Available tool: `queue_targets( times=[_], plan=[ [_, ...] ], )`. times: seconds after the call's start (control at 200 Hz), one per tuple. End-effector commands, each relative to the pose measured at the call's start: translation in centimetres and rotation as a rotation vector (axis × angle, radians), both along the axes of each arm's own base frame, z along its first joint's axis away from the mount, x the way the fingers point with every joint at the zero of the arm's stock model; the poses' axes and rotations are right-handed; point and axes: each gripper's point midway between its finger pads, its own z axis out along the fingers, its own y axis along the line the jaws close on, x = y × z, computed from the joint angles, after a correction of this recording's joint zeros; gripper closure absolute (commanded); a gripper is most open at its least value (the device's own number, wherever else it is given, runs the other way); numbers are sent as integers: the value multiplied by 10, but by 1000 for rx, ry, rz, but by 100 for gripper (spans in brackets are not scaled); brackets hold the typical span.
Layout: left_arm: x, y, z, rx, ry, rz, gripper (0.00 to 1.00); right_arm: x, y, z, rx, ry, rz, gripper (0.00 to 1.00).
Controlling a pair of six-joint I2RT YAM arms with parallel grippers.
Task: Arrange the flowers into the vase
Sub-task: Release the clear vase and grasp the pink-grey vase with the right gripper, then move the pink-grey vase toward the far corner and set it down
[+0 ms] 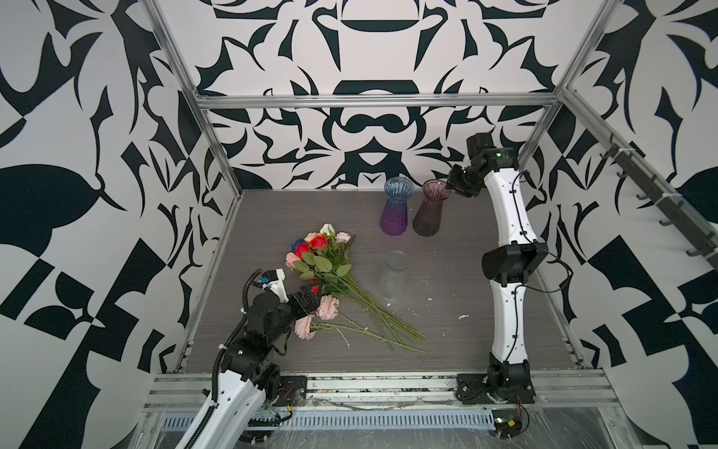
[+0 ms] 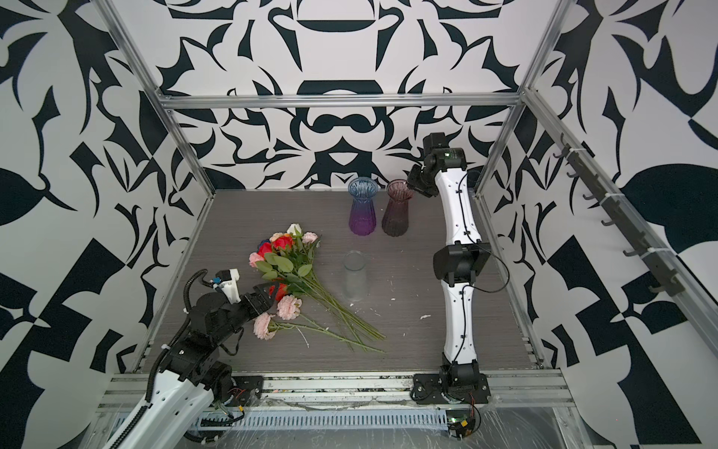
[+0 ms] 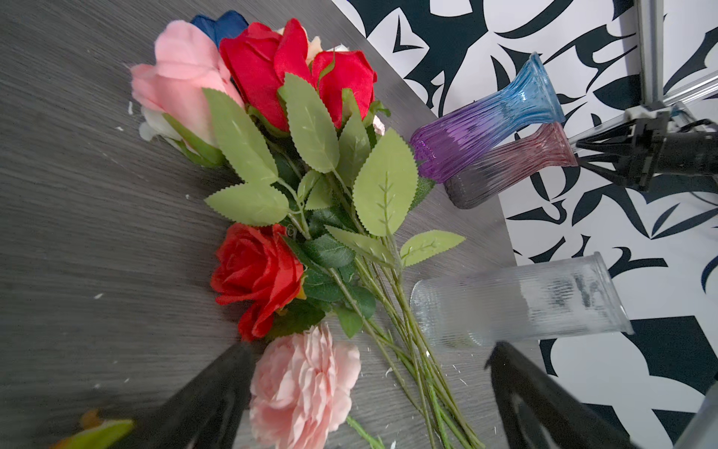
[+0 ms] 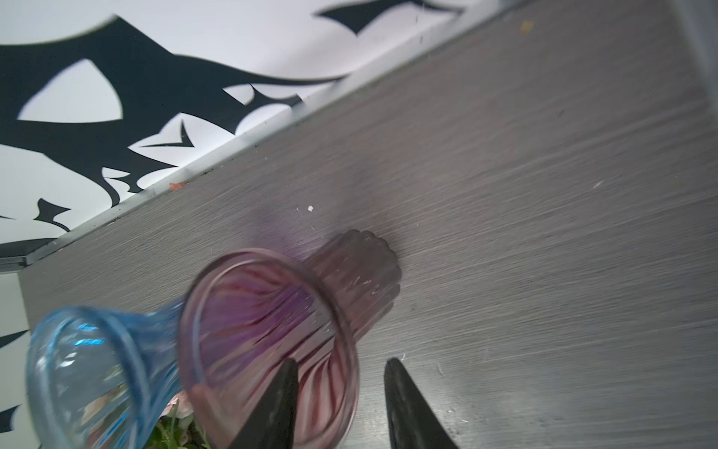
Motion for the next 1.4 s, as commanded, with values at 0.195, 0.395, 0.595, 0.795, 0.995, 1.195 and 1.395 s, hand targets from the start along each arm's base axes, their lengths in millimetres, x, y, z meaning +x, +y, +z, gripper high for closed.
queue_targets(
  times=[0.195, 0.395, 0.595, 0.795, 0.995, 1.195, 1.395],
  plan=[
    [3, -1, 4, -9, -18, -3, 1, -8, 10, 8, 124, 14, 3, 69],
    [3, 0, 3, -11, -18, -1, 1, -4, -3, 22, 83, -40, -37, 93],
    [3, 0, 3, -11, -17, 0, 1, -11, -43, 39, 29, -70, -114, 100],
    [3, 0, 3, -14, -18, -1, 1, -23, -91, 39, 30, -54, -187, 100],
    [3, 0, 3, -15, -18, -2, 1, -34, -133, 37, 49, -45, -257, 100],
    [3, 1, 3, -16, -18, 2, 0, -36, -145, 28, 70, -29, -260, 100],
    [2, 1, 3, -15, -16, 3, 1, -38, -143, 33, 70, -42, -244, 56]
  ],
)
